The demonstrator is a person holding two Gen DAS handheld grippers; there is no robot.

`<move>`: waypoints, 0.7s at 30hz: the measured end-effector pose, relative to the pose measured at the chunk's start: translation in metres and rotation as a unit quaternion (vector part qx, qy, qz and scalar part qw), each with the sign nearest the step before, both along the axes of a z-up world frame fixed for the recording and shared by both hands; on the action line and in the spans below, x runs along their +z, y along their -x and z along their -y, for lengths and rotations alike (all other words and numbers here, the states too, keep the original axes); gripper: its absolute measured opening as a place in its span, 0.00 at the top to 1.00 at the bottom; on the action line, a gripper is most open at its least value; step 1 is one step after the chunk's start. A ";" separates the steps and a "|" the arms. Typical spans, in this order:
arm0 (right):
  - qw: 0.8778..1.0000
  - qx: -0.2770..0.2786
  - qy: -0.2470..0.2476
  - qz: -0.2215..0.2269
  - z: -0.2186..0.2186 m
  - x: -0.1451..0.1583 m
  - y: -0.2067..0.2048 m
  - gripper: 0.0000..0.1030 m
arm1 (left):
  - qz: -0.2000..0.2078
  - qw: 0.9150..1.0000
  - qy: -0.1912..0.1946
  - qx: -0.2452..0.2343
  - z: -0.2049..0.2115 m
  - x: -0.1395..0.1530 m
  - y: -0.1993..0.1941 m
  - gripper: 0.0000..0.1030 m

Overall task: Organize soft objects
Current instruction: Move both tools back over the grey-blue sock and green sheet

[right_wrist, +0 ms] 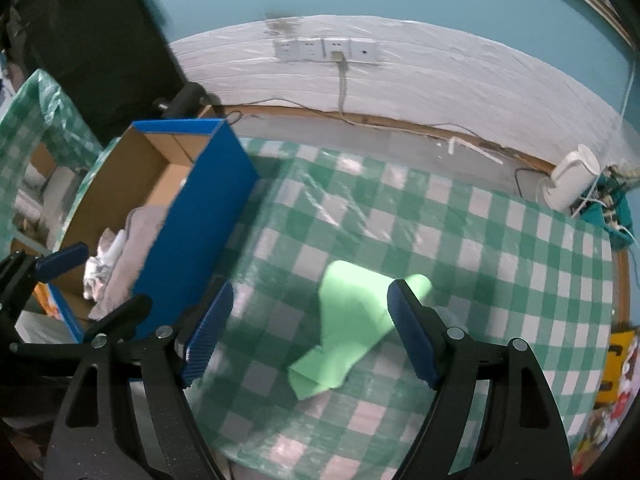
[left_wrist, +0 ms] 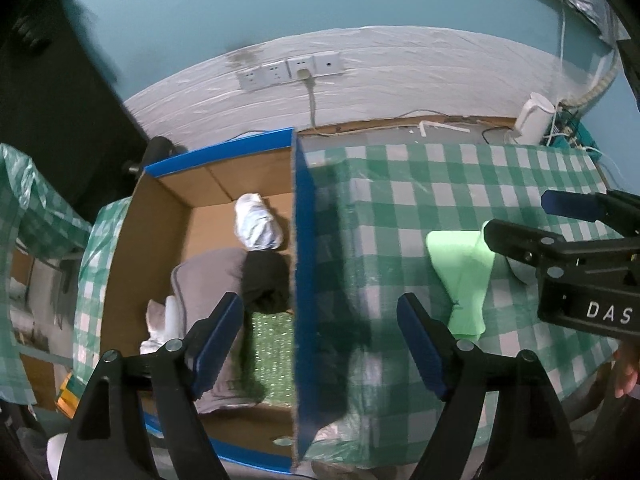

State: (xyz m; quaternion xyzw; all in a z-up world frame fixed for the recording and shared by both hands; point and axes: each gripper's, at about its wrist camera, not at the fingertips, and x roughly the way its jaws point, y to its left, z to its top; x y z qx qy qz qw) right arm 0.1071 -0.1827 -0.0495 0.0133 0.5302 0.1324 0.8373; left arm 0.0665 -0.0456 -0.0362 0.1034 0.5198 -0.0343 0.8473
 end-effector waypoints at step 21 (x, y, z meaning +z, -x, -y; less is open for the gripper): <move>0.996 -0.066 0.041 -0.052 0.088 -0.058 -0.005 0.22 | -0.081 0.996 -0.004 -0.047 0.079 -0.063 -0.025 0.17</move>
